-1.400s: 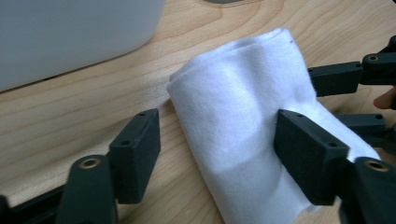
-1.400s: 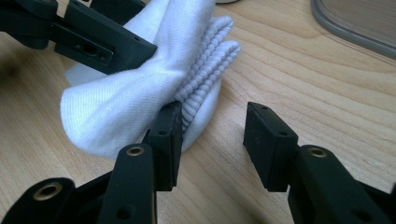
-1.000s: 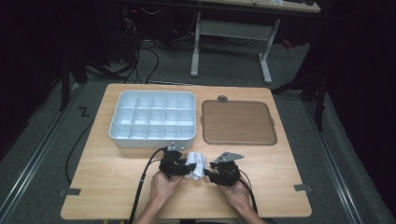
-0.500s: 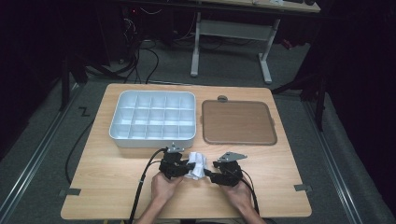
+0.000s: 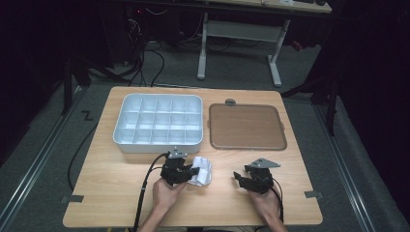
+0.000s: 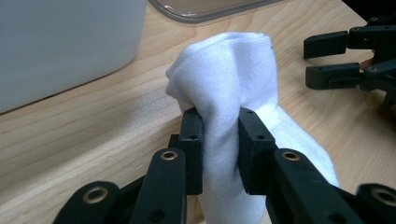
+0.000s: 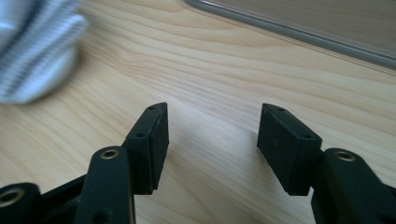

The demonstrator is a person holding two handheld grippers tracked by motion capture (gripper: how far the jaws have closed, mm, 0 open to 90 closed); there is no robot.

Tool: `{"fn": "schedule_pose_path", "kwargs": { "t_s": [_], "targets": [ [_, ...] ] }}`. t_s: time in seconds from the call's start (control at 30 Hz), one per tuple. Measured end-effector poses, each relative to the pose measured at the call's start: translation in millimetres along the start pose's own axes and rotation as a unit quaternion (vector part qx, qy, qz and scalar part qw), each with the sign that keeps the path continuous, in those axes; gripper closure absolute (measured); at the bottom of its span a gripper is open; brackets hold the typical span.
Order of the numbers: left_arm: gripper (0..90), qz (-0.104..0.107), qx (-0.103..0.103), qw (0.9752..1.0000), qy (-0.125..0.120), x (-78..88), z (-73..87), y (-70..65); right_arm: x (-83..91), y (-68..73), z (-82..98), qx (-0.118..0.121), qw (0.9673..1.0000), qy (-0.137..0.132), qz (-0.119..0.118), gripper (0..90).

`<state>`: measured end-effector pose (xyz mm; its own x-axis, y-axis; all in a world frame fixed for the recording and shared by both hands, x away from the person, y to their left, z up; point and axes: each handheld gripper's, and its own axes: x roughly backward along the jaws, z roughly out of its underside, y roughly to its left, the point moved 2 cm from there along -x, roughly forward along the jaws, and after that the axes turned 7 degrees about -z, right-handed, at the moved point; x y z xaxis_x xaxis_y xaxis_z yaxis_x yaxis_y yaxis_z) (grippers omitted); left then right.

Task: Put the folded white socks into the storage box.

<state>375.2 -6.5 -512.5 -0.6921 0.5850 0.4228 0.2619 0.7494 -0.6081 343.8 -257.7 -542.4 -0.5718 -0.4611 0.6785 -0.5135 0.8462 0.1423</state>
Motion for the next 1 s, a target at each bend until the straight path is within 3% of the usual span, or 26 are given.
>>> {"fn": "schedule_pose_path", "kwargs": {
  "t_s": [0.2,0.47,0.57,0.7,1.0],
  "targets": [
    [75.1,0.001,0.008,1.0,0.0,9.7,-6.2,3.3,5.2,-9.5,6.9,0.022,0.999,-0.003,0.038,41.4],
    [75.5,0.006,0.023,0.9997,-0.004,17.8,-13.9,5.2,5.0,-9.6,7.0,0.022,0.9991,-0.002,0.035,39.7],
    [75.6,0.008,0.018,0.9997,-0.011,23.3,-20.4,4.0,5.0,-9.6,7.0,0.022,0.9991,-0.002,0.035,39.6],
    [75.6,0.018,0.029,0.9993,-0.018,32.6,-32.1,3.2,5.0,-9.6,7.0,0.022,0.9991,-0.002,0.035,39.5],
    [75.6,0.015,0.031,0.9991,-0.023,43.3,-43.1,8.0,5.0,-9.5,7.0,0.023,0.9991,-0.002,0.035,39.2]
  ]
}}
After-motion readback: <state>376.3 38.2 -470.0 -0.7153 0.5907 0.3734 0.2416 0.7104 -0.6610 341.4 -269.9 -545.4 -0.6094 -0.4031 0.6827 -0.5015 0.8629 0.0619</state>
